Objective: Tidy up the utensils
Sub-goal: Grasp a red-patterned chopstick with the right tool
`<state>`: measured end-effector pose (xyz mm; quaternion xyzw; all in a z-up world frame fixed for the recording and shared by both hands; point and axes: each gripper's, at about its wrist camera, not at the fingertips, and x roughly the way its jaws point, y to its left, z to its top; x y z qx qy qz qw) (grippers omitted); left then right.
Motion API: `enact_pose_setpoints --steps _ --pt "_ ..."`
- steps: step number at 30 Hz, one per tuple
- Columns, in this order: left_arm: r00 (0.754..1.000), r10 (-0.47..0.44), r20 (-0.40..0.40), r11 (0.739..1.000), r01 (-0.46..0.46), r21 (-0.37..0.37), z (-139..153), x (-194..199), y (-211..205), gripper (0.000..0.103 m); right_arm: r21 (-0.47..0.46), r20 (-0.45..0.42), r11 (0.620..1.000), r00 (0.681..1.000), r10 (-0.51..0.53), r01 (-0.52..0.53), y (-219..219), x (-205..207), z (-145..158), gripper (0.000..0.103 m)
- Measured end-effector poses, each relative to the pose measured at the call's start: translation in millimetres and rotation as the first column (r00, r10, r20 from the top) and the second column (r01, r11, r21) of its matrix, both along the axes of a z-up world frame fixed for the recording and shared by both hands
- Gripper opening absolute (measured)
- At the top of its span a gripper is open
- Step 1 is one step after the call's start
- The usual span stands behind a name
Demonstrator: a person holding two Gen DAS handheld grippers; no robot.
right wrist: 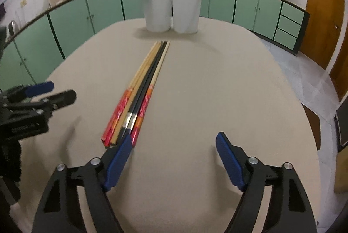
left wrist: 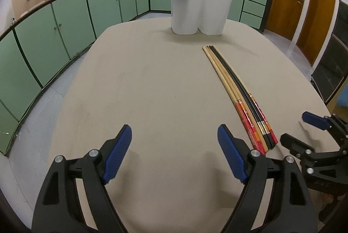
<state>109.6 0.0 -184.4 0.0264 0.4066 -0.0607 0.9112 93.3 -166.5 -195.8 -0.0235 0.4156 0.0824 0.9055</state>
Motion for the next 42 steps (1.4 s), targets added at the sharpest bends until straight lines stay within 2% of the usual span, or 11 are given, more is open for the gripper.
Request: enact_pose_setpoints --steps 10,14,19,22,24,28,29,30,33,37,42 --pt "1.000 -0.013 -0.010 1.000 0.013 0.001 -1 -5 -7 0.081 -0.025 -0.005 0.999 1.000 0.027 -0.028 13 -3 -4 0.071" --pt "1.000 -0.016 -0.011 1.000 0.016 0.004 -2 -6 -9 0.081 -0.028 -0.004 1.000 1.000 -0.014 0.014 3 -1 -3 0.069" --pt "1.000 -0.018 -0.019 1.000 0.018 0.006 -4 -7 -10 0.081 0.012 -0.010 1.000 1.000 -0.024 0.024 -6 -1 -1 0.067" --pt "0.999 -0.021 -0.031 1.000 0.022 0.006 -7 -7 -13 0.081 0.047 -0.011 0.999 1.000 0.010 -0.010 0 -2 0 0.059" --pt "0.999 -0.029 -0.039 1.000 0.029 0.004 -9 -7 -16 0.081 0.040 -0.009 0.999 1.000 0.026 -0.025 5 1 -2 0.043" --pt "0.998 -0.045 -0.052 0.999 0.046 0.009 -12 -8 -22 0.082 0.074 -0.010 0.996 0.999 0.041 -0.040 7 4 -1 0.026" --pt "0.997 -0.047 -0.055 0.999 0.048 0.012 -13 -8 -23 0.082 0.080 -0.012 0.996 0.999 0.042 -0.041 6 5 -1 0.015" --pt "0.997 -0.048 -0.057 0.999 0.048 0.013 -14 -8 -24 0.082 0.084 -0.015 0.996 0.999 0.042 -0.040 4 5 -1 0.009" --pt "0.997 -0.043 -0.066 0.999 0.043 0.010 -16 -8 -24 0.082 0.066 -0.016 0.998 1.000 0.018 -0.017 -4 3 0 0.007" --pt "0.997 -0.035 -0.072 0.999 0.035 0.004 -17 -9 -22 0.082 0.114 -0.028 0.993 1.000 0.007 -0.004 -18 -1 0 0.007" --pt "0.995 -0.059 -0.076 0.998 0.058 -0.018 -16 -12 -29 0.082 0.123 -0.024 0.992 1.000 0.012 -0.009 -16 2 -2 0.010"
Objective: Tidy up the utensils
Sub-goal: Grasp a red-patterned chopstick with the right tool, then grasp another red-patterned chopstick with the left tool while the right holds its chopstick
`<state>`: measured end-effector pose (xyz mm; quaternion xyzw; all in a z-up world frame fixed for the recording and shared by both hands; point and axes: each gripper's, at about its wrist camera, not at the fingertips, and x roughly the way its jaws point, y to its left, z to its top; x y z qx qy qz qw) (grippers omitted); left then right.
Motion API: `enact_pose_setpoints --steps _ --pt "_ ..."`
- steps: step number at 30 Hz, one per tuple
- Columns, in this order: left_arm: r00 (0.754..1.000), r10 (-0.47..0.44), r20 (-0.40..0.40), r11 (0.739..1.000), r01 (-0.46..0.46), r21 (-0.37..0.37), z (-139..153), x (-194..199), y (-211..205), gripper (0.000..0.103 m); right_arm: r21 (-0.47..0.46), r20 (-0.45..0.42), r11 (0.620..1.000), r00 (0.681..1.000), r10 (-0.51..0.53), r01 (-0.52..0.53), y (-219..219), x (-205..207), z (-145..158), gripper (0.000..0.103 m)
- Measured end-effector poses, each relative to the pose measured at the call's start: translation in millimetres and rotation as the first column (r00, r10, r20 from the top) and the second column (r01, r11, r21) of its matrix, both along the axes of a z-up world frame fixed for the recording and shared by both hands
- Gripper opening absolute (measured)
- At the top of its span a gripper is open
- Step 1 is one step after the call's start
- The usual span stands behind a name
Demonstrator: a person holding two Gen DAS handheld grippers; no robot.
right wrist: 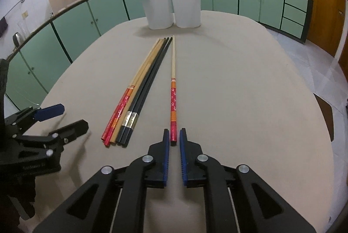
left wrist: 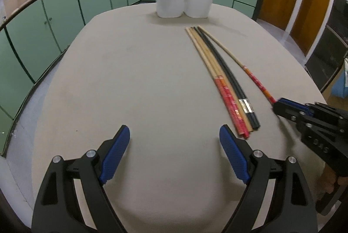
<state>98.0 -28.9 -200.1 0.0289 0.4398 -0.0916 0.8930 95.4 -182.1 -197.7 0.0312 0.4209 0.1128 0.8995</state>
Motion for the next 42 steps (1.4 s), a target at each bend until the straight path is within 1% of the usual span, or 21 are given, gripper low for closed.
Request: enact_pose_setpoints --steps 3,5,8,16,21,23,26,30,36,38,39,41,42 --pt "1.000 -0.028 -0.003 1.000 0.028 -0.009 0 -2 -8 0.082 0.009 -0.003 1.000 1.000 0.008 -0.008 2 5 -1 0.009" --pt "0.999 -0.037 -0.006 0.999 0.037 -0.010 -1 -2 -12 0.082 0.004 -0.003 1.000 1.000 0.011 -0.011 2 7 0 0.006" --pt "0.998 -0.057 -0.006 0.998 0.057 -0.012 -1 -3 -19 0.082 0.014 -0.003 1.000 1.000 0.003 -0.003 -1 4 -1 0.006" --pt "0.998 -0.059 -0.008 0.998 0.060 0.027 -8 2 -28 0.082 0.016 -0.002 1.000 1.000 -0.003 0.003 -4 4 -1 0.006" --pt "0.998 -0.067 -0.012 0.998 0.067 0.007 -6 -2 -32 0.082 0.017 -0.002 1.000 1.000 -0.002 0.002 -5 4 -1 0.006" --pt "0.997 -0.072 -0.011 0.997 0.072 0.017 -6 -2 -34 0.082 0.019 -0.003 1.000 1.000 -0.003 0.003 -5 3 -1 0.006" --pt "0.998 -0.059 -0.008 0.998 0.059 0.032 -8 0 -34 0.082 0.022 -0.004 1.000 1.000 -0.005 0.005 -5 4 -1 0.006" --pt "1.000 -0.016 -0.011 1.000 0.016 0.014 -7 7 -25 0.081 0.033 -0.005 0.999 1.000 -0.008 0.008 -9 3 -2 0.006" --pt "1.000 0.010 0.005 1.000 -0.010 0.012 -5 10 -25 0.064 0.025 -0.003 1.000 1.000 -0.008 0.008 -7 4 -2 0.006" --pt "1.000 0.007 0.010 1.000 -0.007 0.014 -5 9 -27 0.054 0.021 -0.003 1.000 1.000 -0.009 0.009 -7 5 -2 0.006" --pt "1.000 0.003 0.012 1.000 -0.003 0.013 -4 9 -28 0.051 0.020 -0.003 1.000 1.000 -0.009 0.009 -8 4 -2 0.006" --pt "1.000 -0.009 0.015 1.000 0.009 0.005 -4 7 -31 0.035 0.016 -0.003 1.000 1.000 -0.010 0.010 -7 4 -2 0.006" --pt "1.000 -0.017 0.015 1.000 0.017 -0.001 -4 6 -32 0.030 0.014 -0.002 1.000 1.000 -0.010 0.010 -7 4 -2 0.006"
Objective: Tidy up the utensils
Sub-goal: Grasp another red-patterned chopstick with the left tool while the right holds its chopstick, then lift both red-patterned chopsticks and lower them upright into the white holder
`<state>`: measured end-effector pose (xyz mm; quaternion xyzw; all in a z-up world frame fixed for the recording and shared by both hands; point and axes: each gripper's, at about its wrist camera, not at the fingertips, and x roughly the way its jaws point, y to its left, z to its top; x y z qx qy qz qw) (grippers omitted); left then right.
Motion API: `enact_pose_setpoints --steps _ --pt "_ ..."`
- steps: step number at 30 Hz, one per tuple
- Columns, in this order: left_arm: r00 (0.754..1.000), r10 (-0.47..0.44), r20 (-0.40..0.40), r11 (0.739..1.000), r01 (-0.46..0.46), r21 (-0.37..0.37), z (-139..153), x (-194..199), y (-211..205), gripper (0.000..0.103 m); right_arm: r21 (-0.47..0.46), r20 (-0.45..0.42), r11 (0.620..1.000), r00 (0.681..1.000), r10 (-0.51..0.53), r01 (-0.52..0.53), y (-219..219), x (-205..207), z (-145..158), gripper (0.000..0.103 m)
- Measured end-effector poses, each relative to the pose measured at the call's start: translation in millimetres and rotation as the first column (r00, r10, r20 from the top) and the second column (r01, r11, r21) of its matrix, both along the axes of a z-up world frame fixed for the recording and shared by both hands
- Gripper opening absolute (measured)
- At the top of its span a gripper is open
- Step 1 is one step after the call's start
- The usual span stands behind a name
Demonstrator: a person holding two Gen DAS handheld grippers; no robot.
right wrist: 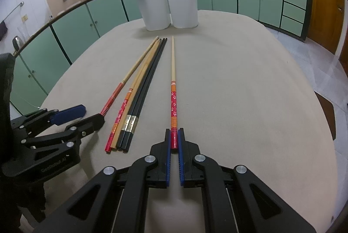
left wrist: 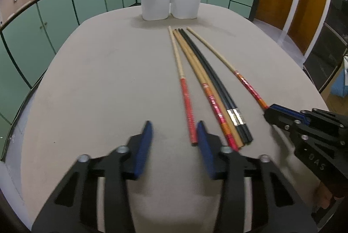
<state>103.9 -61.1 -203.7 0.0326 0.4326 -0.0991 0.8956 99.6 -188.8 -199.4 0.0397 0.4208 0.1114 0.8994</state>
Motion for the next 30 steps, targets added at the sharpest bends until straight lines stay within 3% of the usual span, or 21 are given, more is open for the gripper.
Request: enact_pose_setpoints --steps 2,4,10,15,30 --pt "1.000 -0.020 0.000 1.000 0.020 -0.012 0 -3 -5 0.012 -0.004 0.001 1.000 1.000 -0.001 0.001 1 0 0 0.006" --pt "1.000 -0.028 0.004 1.000 0.028 -0.009 0 -5 -9 0.006 -0.005 0.002 1.000 1.000 -0.003 0.003 1 0 1 0.006" --pt "1.000 -0.016 0.004 1.000 0.016 -0.021 3 -5 -4 0.006 0.010 0.014 1.000 1.000 -0.010 0.010 -1 -3 5 0.006" --pt "0.999 -0.006 0.043 1.000 0.007 -0.024 20 -11 4 0.005 0.010 0.067 1.000 0.998 0.000 -0.001 -3 -8 27 0.006" --pt "0.961 0.001 0.277 0.998 0.014 -0.055 126 -16 20 0.005 0.031 0.230 0.999 0.973 0.007 -0.014 -13 -2 123 0.006"
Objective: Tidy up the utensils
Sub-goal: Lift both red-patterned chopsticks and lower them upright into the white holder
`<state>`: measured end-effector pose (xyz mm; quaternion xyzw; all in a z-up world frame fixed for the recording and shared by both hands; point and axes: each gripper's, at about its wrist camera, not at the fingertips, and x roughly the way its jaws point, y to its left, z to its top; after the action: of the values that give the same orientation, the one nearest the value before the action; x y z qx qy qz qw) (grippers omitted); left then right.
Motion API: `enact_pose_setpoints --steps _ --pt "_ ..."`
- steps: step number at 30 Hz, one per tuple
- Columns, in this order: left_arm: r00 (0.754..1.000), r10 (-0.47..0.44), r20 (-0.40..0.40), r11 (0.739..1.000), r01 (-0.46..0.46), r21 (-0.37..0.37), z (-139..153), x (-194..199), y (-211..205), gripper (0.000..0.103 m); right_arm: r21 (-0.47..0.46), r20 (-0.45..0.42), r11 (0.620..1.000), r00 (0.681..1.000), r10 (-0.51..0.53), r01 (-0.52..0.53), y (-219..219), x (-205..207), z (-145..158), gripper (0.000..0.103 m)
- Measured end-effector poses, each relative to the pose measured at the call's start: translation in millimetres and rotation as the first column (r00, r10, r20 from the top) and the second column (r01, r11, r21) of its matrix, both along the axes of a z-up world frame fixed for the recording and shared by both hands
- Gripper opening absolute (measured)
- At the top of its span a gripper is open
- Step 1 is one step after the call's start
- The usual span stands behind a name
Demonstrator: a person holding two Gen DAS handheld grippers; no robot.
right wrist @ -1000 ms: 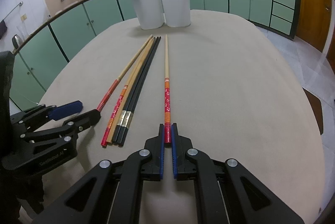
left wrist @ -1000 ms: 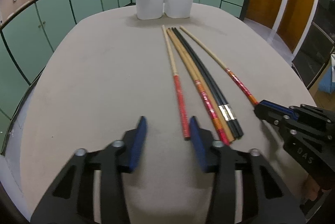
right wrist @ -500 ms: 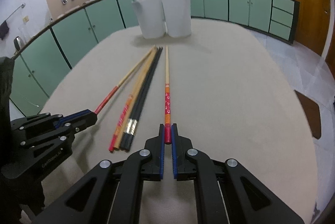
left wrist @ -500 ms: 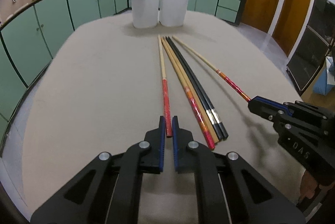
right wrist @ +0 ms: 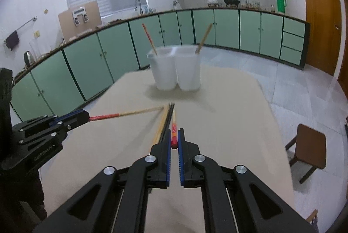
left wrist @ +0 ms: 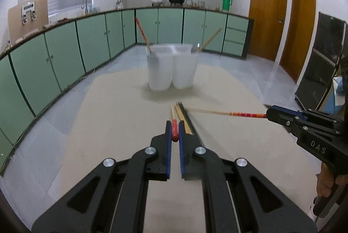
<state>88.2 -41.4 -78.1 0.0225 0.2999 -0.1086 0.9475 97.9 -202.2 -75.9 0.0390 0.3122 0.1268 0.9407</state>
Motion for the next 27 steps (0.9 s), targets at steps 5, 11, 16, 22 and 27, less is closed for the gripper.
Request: enact_pose_setpoints --steps 5,11,16,22,27 --pt "0.999 -0.012 0.053 1.000 0.013 -0.011 23 8 0 0.005 -0.019 0.052 1.000 0.999 0.010 -0.009 1 8 32 0.006" --pt "0.995 -0.036 0.088 0.999 0.039 -0.024 41 17 0 0.005 -0.039 0.097 0.999 0.995 0.039 -0.036 3 20 64 0.006" --pt "0.993 -0.058 0.104 0.997 0.062 -0.041 54 23 1 0.005 -0.041 0.119 0.997 0.990 0.069 -0.064 3 29 86 0.006" --pt "0.985 -0.080 0.154 0.994 0.090 -0.055 80 31 1 0.005 -0.049 0.172 0.995 0.981 0.092 -0.084 1 43 116 0.006" --pt "0.971 -0.097 0.217 0.993 0.109 -0.042 106 44 -6 0.005 -0.046 0.236 0.995 0.967 0.093 -0.085 -3 59 147 0.006"
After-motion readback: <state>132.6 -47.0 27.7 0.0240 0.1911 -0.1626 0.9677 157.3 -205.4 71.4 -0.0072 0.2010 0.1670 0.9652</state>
